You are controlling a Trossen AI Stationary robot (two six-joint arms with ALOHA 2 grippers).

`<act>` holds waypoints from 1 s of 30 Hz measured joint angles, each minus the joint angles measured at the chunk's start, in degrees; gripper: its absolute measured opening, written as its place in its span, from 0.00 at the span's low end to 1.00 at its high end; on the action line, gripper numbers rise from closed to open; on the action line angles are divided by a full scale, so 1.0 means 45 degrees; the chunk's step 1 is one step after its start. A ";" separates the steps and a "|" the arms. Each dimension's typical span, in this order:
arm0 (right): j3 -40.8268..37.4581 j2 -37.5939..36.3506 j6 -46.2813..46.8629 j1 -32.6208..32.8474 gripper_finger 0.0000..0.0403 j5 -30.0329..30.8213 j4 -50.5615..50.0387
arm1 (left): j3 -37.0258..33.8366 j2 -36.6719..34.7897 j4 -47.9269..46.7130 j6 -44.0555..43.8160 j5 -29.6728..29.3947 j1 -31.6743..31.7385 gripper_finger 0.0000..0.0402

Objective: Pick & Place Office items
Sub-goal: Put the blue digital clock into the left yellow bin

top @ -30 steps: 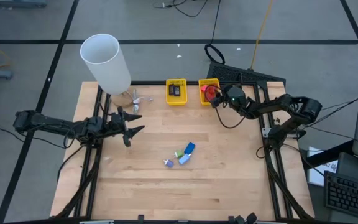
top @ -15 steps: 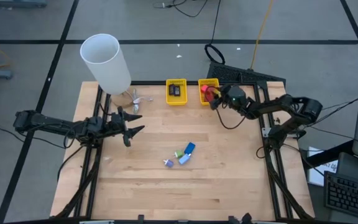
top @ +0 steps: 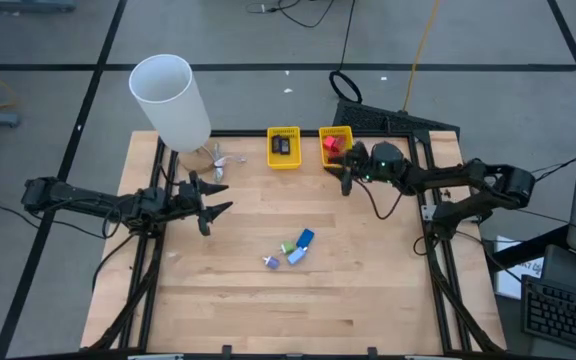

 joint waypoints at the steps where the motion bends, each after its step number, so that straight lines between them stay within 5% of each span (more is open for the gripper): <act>1: 0.0000 -0.0088 0.0109 0.0157 0.39 -0.0456 0.0012 | 0.0000 -0.0003 0.0000 0.0000 0.0000 -0.0002 0.61; 8: 0.0000 -0.0296 0.1011 0.1516 0.39 -0.2749 -0.0051 | 0.0000 -0.0002 0.0000 0.0000 0.0000 0.0000 0.61; 18: 0.0000 -0.0291 0.1020 0.4121 0.39 -0.3125 -0.0032 | 0.0000 0.0000 0.0000 0.0000 0.0000 0.0000 0.61; 24: 0.0000 -0.0291 0.0262 0.5678 0.38 -0.2295 -0.0177 | 0.0000 -0.0001 0.0000 0.0000 0.0000 0.0000 0.61; 30: -0.0011 0.0158 -0.2770 0.7222 0.40 -0.0108 -0.1040 | 0.0000 0.0000 0.0000 0.0000 0.0000 -0.0005 0.61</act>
